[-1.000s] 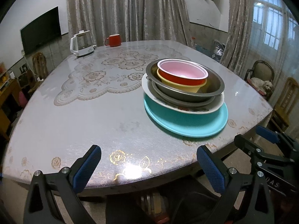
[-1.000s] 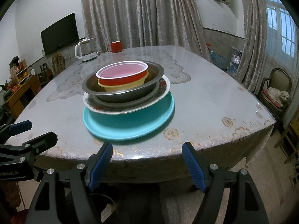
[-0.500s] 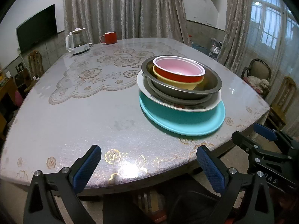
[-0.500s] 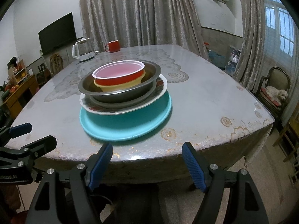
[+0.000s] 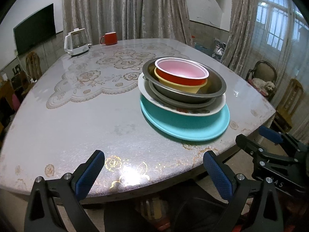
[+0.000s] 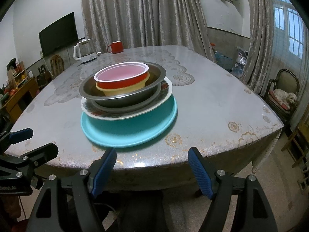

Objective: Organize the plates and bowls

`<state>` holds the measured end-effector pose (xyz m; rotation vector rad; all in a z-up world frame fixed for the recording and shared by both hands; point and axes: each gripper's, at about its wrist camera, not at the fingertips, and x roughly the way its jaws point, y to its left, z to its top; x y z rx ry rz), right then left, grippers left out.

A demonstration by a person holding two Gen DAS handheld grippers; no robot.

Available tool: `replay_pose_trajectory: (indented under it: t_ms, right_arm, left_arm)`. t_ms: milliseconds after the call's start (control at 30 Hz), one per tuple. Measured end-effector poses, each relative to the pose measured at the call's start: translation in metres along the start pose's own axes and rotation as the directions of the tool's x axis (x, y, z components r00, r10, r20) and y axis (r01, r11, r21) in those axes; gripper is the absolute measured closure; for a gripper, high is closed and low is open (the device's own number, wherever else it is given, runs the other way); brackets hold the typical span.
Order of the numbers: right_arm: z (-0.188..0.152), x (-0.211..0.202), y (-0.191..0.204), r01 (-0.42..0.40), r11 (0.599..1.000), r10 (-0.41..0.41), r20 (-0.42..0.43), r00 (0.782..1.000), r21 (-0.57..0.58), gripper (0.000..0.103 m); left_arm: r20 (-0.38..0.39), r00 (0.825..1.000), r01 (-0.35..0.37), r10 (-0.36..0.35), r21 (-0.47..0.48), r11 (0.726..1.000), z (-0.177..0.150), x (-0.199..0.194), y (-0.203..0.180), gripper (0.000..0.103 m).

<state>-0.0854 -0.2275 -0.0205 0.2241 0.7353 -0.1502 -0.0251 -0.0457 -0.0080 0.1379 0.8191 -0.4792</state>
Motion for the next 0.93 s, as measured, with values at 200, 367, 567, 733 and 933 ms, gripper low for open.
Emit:
replay_pose_trajectory:
  t_ms: [200, 367, 567, 733, 933]
  right_arm:
    - [0.004, 0.002, -0.001, 0.004, 1.0, -0.004, 0.003, 1.0, 0.003, 0.025]
    - [0.004, 0.005, -0.003, 0.005, 1.0, -0.005, -0.004, 1.0, 0.007, 0.025]
    - [0.005, 0.008, -0.004, 0.01, 1.0, -0.009, -0.009, 1.0, 0.011, 0.025]
    - [0.004, 0.01, -0.005, 0.008, 1.0, -0.008, -0.012, 1.0, 0.012, 0.025]
    - [0.005, 0.013, -0.008, 0.004, 1.0, -0.004, -0.018, 1.0, 0.023, 0.025]
  left_arm:
    - [-0.009, 1.0, 0.028, -0.028, -0.009, 1.0, 0.001, 0.004, 0.001, 0.001]
    - [-0.009, 0.999, 0.032, -0.032, -0.002, 0.999, 0.002, 0.006, -0.001, 0.002]
    - [-0.009, 0.999, 0.036, -0.036, 0.005, 0.999, 0.003, 0.008, -0.003, 0.005]
    - [-0.013, 0.999, 0.04, -0.039, 0.003, 0.999, 0.003, 0.01, -0.003, 0.005]
    - [-0.014, 1.0, 0.025, -0.025, 0.001, 1.0, 0.005, 0.012, -0.004, 0.011]
